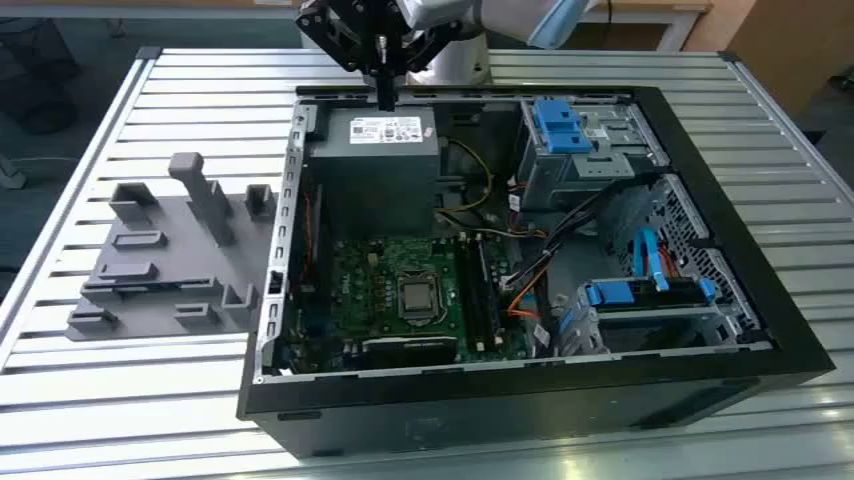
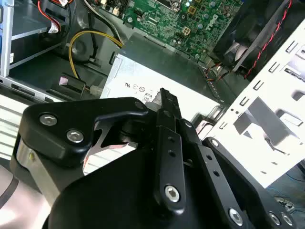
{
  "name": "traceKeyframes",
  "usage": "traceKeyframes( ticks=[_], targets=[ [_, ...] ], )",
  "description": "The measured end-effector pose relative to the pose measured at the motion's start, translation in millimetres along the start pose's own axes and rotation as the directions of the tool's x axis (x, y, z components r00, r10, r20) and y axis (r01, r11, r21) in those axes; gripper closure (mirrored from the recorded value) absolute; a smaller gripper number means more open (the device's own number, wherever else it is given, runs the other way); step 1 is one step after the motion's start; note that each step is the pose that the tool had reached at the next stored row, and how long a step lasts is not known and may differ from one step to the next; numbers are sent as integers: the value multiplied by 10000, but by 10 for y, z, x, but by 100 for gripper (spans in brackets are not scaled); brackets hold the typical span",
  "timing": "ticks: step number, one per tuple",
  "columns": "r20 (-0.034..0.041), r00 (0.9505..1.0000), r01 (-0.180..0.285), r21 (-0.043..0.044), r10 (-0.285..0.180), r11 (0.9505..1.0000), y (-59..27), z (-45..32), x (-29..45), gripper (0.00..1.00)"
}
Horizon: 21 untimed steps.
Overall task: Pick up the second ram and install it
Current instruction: 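Reach for the second ram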
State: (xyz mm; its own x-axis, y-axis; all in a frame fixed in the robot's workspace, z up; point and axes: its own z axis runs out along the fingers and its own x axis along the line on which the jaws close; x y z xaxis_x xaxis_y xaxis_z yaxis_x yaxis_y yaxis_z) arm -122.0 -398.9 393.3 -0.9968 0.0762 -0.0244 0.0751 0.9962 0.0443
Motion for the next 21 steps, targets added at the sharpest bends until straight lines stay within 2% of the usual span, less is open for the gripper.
traceKeyframes(
  ticks=[2,3,21],
  targets=[
    [0,10000,0,0,0,10000,-1,0,16,89],
    [0,10000,0,0,0,10000,-5,-1,64,89],
    [0,10000,-1,0,1,10000,-10,-2,131,89]
  ],
)
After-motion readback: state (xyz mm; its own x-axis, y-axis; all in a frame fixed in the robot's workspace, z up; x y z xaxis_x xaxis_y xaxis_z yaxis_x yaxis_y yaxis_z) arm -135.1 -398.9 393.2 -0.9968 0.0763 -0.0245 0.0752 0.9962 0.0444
